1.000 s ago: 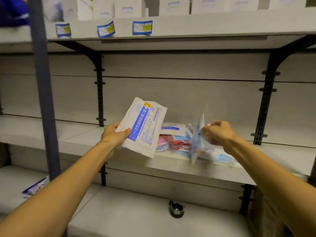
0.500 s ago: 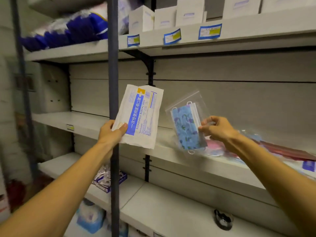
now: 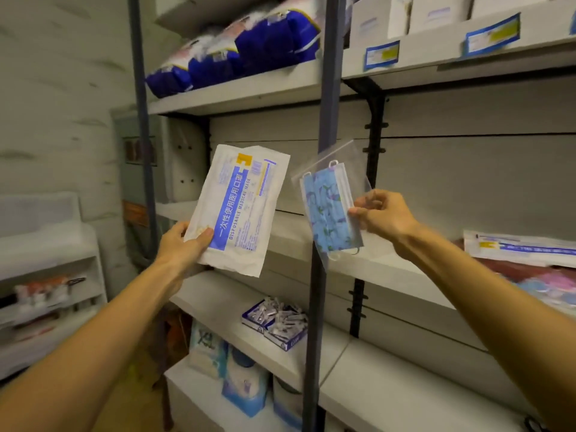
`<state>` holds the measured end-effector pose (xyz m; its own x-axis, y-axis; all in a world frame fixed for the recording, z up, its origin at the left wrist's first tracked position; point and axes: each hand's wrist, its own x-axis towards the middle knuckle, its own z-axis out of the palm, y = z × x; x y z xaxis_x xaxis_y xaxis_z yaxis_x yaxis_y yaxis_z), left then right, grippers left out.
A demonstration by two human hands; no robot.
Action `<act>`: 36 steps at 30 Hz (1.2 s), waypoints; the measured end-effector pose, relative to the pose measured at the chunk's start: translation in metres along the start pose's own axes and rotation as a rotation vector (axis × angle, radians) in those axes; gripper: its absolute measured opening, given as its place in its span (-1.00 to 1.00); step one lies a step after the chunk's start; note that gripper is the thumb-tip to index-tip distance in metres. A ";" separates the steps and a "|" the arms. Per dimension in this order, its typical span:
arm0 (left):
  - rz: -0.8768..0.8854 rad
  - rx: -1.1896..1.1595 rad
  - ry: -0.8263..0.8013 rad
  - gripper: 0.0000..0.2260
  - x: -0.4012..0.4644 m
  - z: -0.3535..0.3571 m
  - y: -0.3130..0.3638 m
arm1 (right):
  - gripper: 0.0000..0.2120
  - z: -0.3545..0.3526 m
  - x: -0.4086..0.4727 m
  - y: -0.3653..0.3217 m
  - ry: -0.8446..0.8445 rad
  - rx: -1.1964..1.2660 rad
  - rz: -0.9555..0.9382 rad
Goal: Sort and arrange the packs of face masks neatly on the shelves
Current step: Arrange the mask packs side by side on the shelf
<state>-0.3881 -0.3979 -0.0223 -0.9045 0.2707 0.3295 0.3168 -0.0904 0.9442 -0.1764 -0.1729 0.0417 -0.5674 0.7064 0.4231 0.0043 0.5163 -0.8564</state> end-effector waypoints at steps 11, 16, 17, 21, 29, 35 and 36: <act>-0.012 0.081 0.135 -0.80 0.069 -0.093 -0.049 | -0.91 0.150 0.048 0.000 0.017 0.038 0.034; -0.047 0.105 0.146 -0.72 0.117 -0.106 -0.067 | -0.93 0.208 0.087 0.010 -0.002 0.032 0.057; -0.050 0.107 0.148 -0.71 0.129 -0.109 -0.070 | -0.89 0.219 0.098 0.012 -0.002 0.017 0.054; -0.036 0.100 0.147 -0.75 0.186 -0.115 -0.080 | -0.88 0.258 0.144 0.013 -0.008 -0.009 0.066; -0.027 0.100 0.113 -0.72 0.306 -0.116 -0.096 | -0.93 0.322 0.239 0.017 0.054 0.010 0.074; -0.033 0.068 0.094 -0.74 0.367 -0.117 -0.130 | -0.92 0.370 0.277 0.027 0.097 -0.145 0.038; -0.035 0.065 0.083 -0.73 0.381 -0.119 -0.135 | -0.91 0.378 0.283 0.026 0.104 -0.153 0.030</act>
<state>-0.8092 -0.3969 -0.0243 -0.9351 0.1919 0.2980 0.3000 -0.0194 0.9537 -0.6480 -0.1421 0.0272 -0.4769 0.7650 0.4329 0.1494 0.5558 -0.8178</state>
